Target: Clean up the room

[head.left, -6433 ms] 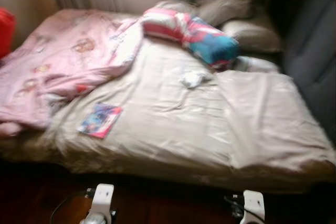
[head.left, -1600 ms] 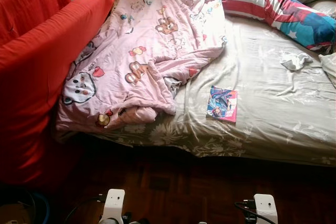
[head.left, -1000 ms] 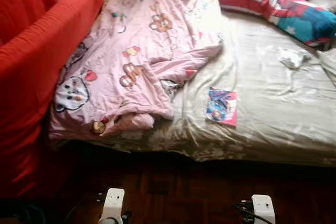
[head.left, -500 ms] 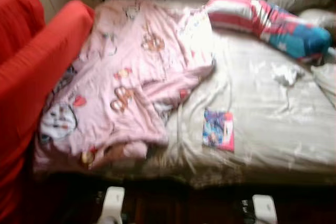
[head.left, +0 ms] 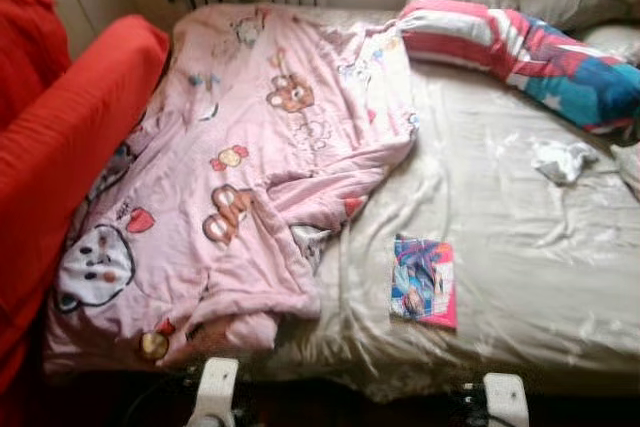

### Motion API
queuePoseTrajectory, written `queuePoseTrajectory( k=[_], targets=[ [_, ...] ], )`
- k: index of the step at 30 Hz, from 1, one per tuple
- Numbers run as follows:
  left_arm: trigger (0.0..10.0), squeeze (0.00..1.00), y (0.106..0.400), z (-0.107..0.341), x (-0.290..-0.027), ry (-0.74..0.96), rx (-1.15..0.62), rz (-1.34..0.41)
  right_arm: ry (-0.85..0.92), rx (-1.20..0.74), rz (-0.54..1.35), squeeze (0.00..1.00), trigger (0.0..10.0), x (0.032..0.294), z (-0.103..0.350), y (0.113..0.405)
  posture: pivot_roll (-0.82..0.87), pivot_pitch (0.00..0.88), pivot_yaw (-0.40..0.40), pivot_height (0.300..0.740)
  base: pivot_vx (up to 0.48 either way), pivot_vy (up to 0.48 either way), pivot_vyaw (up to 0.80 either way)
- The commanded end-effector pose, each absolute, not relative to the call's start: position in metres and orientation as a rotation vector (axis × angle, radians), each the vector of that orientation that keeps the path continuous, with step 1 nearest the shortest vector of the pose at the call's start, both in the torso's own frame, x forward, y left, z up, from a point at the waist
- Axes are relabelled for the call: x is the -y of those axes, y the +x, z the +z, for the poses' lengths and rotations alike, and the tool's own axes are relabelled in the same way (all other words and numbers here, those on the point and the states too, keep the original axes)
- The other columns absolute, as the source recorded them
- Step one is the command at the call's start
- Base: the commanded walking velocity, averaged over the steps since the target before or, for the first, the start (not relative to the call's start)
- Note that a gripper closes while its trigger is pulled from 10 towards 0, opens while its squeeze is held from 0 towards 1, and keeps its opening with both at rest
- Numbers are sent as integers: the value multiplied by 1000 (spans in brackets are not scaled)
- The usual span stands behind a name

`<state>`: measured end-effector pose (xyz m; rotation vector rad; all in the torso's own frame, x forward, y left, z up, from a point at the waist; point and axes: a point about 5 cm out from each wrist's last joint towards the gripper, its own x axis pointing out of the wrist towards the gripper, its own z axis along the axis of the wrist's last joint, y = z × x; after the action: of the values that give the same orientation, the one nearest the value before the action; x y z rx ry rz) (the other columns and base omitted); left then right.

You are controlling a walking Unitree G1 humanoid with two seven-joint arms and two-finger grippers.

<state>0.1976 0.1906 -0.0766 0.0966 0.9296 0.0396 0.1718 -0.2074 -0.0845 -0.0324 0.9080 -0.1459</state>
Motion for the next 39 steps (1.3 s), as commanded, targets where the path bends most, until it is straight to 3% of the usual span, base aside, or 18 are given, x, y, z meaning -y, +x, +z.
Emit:
queuePoseTrajectory(
  k=[1, 17, 39],
  targets=[
    [10000, 0, 192, -81, -185, 83, -958, 29, -39, -937, -172, 0, 10000, 216, -87, 162, -107, 186, -16, 740, 0, 0, 0],
    [10000, 0, 194, -79, -185, 90, -947, 17, -27, -921, -178, 0, 10000, 218, -86, 163, -106, 197, -14, 740, 0, 0, 0],
    [10000, 0, 198, -78, -183, 95, -927, 11, -16, -928, -197, 0, 10000, 224, -87, 158, -109, 202, -18, 740, 0, -284, 0]
  ],
)
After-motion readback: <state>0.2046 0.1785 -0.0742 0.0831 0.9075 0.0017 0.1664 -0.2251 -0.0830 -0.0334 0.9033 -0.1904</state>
